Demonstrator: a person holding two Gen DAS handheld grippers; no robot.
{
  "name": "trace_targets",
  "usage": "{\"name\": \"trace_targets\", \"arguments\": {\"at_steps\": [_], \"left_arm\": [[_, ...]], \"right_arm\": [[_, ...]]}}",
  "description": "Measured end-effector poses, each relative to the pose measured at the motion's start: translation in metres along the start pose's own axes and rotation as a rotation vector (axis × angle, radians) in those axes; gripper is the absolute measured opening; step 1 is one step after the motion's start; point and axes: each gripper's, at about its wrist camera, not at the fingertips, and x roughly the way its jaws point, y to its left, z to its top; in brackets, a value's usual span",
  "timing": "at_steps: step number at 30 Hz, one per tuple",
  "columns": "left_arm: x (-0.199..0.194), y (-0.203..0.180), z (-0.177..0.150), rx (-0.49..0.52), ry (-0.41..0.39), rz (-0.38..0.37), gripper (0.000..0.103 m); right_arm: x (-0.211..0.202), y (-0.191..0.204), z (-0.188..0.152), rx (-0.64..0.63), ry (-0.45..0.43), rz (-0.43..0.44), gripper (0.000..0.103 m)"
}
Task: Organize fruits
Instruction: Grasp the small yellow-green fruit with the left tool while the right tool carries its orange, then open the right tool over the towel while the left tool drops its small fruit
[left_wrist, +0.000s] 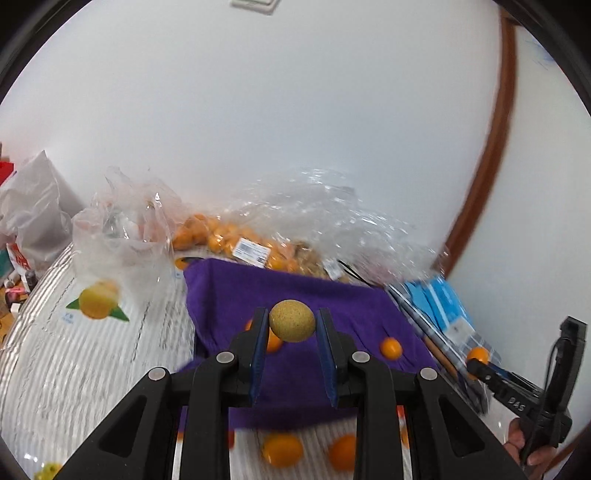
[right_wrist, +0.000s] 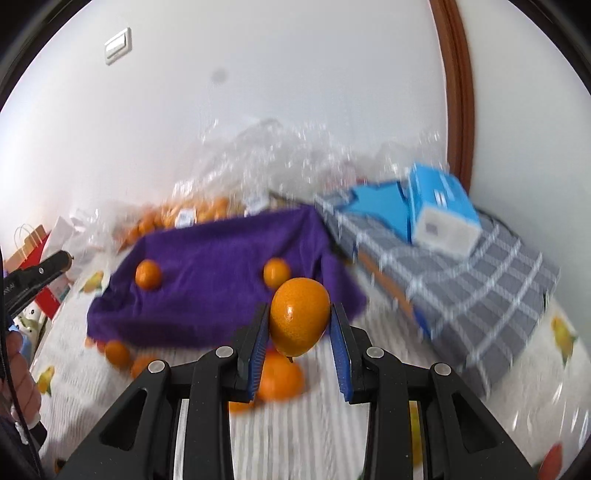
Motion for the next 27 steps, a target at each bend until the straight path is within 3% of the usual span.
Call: {"name": "trace_targets", "arguments": {"at_steps": [9,13,17,22,27], "left_arm": [[0.053,0.025,-0.008,-0.079,0.034,0.050,0.025],[0.060,0.027,-0.017,-0.032,0.053,0.092,0.025],[0.064,0.025,-0.018,-0.019,0.057,0.088,0.025],[0.074,0.029,-0.020,-0.060,0.101,0.071,0.025],[0.076,0.029,-0.024,-0.060,0.108,0.083,0.025]], "right_arm": [[0.066,-0.001,0.048,0.025,0.006,0.031,0.032],[0.087,-0.005,0.036,0.021,0.035,0.028,0.032],[0.096,-0.011,0.027,0.016,0.084,0.046,0.032],[0.105,-0.019,0.020,0.050,0.131,0.073,0.032],[0.111,-0.006,0.014,-0.011,0.142,0.061,0.032]]}}
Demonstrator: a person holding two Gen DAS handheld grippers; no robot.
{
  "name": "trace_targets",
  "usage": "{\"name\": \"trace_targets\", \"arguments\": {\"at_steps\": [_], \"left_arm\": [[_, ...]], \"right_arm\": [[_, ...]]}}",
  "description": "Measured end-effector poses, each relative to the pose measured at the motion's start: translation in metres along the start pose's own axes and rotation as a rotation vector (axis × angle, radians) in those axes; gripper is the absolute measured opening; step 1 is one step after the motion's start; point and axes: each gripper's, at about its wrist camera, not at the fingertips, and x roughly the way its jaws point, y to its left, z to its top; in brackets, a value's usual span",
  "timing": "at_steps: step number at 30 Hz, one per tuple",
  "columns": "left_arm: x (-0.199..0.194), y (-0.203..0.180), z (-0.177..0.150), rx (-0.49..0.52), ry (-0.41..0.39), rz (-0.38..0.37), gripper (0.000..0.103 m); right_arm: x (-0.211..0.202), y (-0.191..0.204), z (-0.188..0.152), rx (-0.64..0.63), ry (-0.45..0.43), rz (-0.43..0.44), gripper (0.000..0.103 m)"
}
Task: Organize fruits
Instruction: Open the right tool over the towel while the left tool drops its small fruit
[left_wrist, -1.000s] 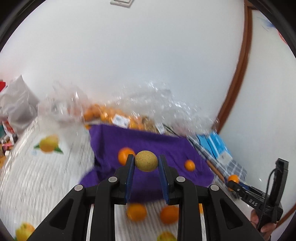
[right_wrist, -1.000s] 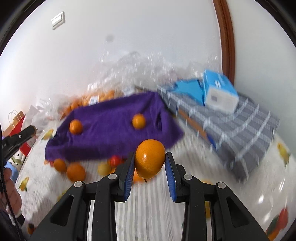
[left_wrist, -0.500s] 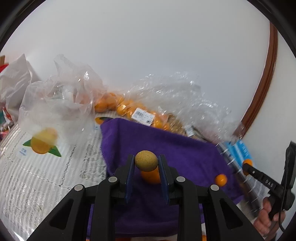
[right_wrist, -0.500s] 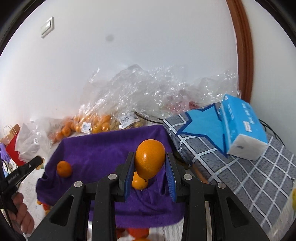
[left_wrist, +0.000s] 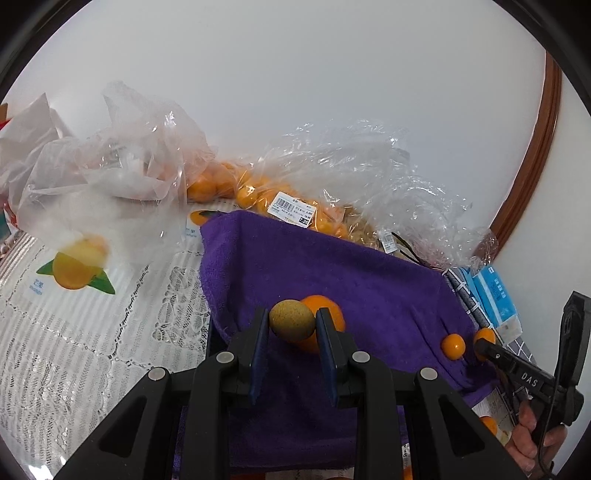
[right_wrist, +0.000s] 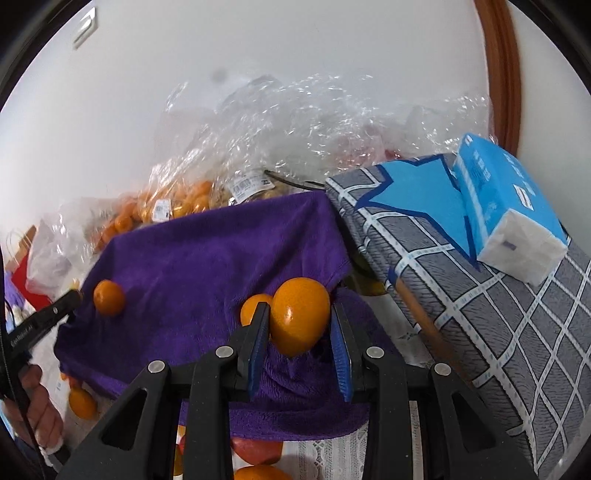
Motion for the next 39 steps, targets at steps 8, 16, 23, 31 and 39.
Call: {"name": "trace_targets", "arguments": {"at_steps": [8,16,23,31,39], "left_arm": [[0.006,-0.003,-0.002,0.009,0.033,-0.001,0.025],[0.010,-0.003,-0.002,0.002,0.050,0.000,0.025],[0.010,-0.003,-0.001,0.008,0.049,0.003,0.025],[0.010,-0.002,0.001,-0.004,0.059,0.005,0.032],[0.003,-0.004,0.001,0.014,0.033,0.018,0.039]], "right_arm": [[0.007,0.004,-0.005,-0.027,0.036,-0.019,0.032],[0.006,0.012,-0.009,-0.075,0.036,-0.035,0.033],[-0.011,0.018,-0.011,-0.142,-0.029,-0.057,0.053],[-0.053,0.010,-0.037,-0.060,-0.026,-0.021,0.055],[-0.055,0.017,-0.071,-0.036,0.068,-0.011,0.055]]}}
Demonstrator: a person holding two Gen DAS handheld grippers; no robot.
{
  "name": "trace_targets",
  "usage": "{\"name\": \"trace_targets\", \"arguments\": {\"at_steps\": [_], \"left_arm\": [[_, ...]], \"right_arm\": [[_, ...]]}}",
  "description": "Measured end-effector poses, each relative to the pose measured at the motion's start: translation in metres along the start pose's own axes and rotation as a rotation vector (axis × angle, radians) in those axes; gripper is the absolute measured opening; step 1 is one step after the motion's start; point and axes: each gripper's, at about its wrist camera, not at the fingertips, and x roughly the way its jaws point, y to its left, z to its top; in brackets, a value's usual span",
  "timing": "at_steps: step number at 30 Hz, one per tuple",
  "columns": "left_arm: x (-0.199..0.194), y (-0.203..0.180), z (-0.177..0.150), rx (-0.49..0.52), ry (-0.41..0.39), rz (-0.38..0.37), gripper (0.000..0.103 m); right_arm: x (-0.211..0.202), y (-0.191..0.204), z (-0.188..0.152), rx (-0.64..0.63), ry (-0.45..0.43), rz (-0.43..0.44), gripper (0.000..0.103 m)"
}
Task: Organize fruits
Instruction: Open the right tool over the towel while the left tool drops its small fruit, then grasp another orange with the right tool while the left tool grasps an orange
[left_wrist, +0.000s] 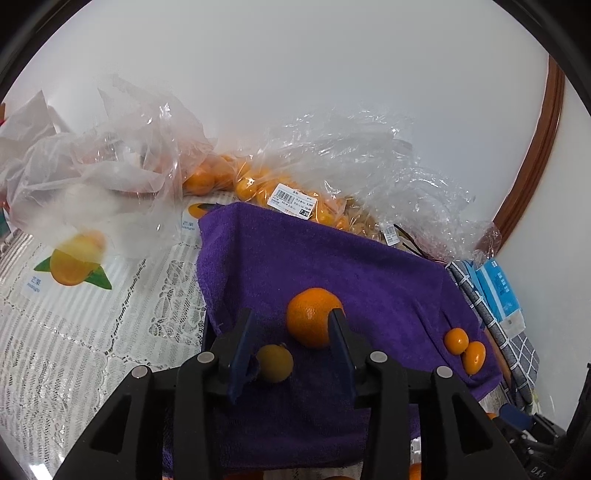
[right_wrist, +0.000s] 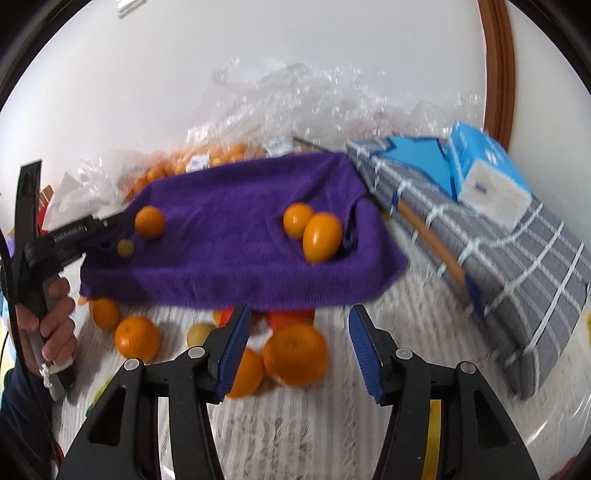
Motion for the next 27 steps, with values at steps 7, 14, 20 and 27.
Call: {"name": "trace_targets", "arguments": {"at_steps": [7,14,20,27], "left_arm": [[-0.004,0.001,0.002,-0.002,-0.013,0.008,0.040],[-0.009,0.010,0.005,-0.047,-0.019,-0.010,0.040],[-0.016,0.011,0.007,-0.057,-0.036,-0.024,0.040],[-0.035,0.001,-0.001,-0.006,-0.059,-0.033,0.040]], "right_arm": [[0.011,-0.014,-0.005,0.122,0.051,0.088,0.040],[-0.006,-0.028,-0.010,0.165,0.048,0.049,0.039],[-0.015,-0.024,-0.028,0.121,0.046,-0.017,0.042],[-0.019,-0.020,-0.041,0.094,0.007,-0.066,0.041]]}}
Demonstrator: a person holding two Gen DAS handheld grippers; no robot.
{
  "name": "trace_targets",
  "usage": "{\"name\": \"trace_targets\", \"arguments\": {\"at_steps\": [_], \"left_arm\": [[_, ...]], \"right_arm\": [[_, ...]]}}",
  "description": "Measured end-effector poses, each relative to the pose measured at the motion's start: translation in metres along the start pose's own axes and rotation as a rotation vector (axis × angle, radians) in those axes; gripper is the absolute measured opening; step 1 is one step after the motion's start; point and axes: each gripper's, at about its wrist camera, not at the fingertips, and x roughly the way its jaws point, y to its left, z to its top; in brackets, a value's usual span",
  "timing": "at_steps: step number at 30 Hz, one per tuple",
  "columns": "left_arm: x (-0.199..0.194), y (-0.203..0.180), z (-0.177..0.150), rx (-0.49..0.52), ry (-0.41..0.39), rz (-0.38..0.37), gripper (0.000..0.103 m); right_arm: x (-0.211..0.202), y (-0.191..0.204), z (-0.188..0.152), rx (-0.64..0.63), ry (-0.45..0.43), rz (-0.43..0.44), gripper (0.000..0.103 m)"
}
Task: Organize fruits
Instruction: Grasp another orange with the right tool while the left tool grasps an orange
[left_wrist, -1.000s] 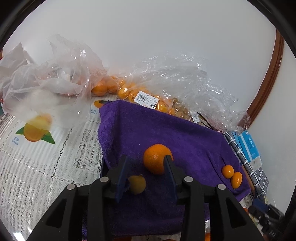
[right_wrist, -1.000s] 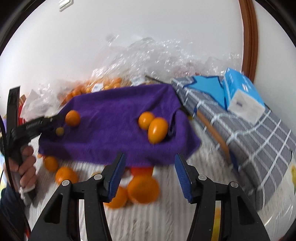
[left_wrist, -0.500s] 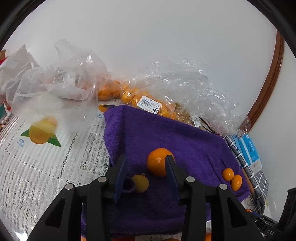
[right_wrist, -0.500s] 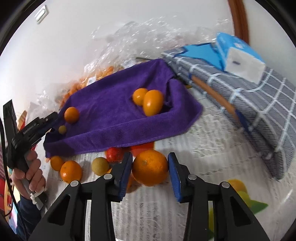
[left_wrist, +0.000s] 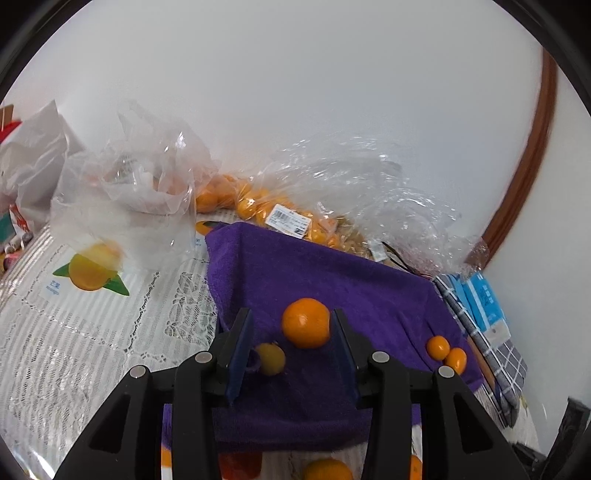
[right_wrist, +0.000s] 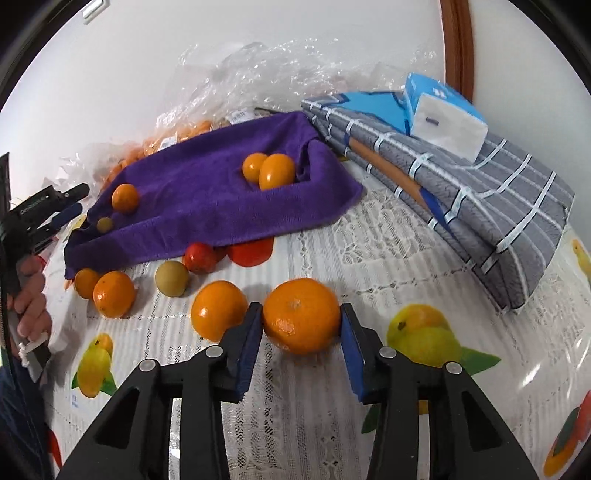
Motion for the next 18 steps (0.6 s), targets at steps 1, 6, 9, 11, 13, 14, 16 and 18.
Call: {"name": "trace_targets", "arguments": {"at_steps": [1,6,9,11,13,14,16,18], "left_arm": [[-0.005,-0.002,-0.003,0.014,-0.001,-0.006,0.040],[-0.025,-0.010,-0.024,0.080,0.013,-0.037,0.043],[-0.033,-0.013,-0.040,0.112,0.042,-0.048,0.043],[-0.036,-0.015,-0.048,0.127,0.062,-0.052,0.043],[-0.037,-0.016,-0.056,0.146,0.080,-0.042,0.043],[-0.037,-0.018,-0.060,0.158,0.091,-0.039,0.043],[-0.033,-0.021,-0.065,0.183,0.117,-0.040,0.043],[-0.026,-0.024,-0.067,0.194,0.161,-0.051,0.043]], "right_arm": [[-0.002,0.000,-0.001,-0.007,-0.015,-0.021,0.040],[-0.009,-0.003,-0.001,0.004,-0.064,-0.005,0.040],[-0.013,-0.012,-0.001,0.048,-0.083,-0.007,0.040],[-0.014,-0.015,-0.001,0.069,-0.091,-0.001,0.040],[-0.016,-0.017,-0.001,0.077,-0.099,0.008,0.040],[-0.016,-0.016,-0.001,0.078,-0.101,0.007,0.040],[-0.016,-0.015,-0.001,0.075,-0.101,0.006,0.040],[-0.016,-0.014,-0.001,0.071,-0.100,0.009,0.040]]}}
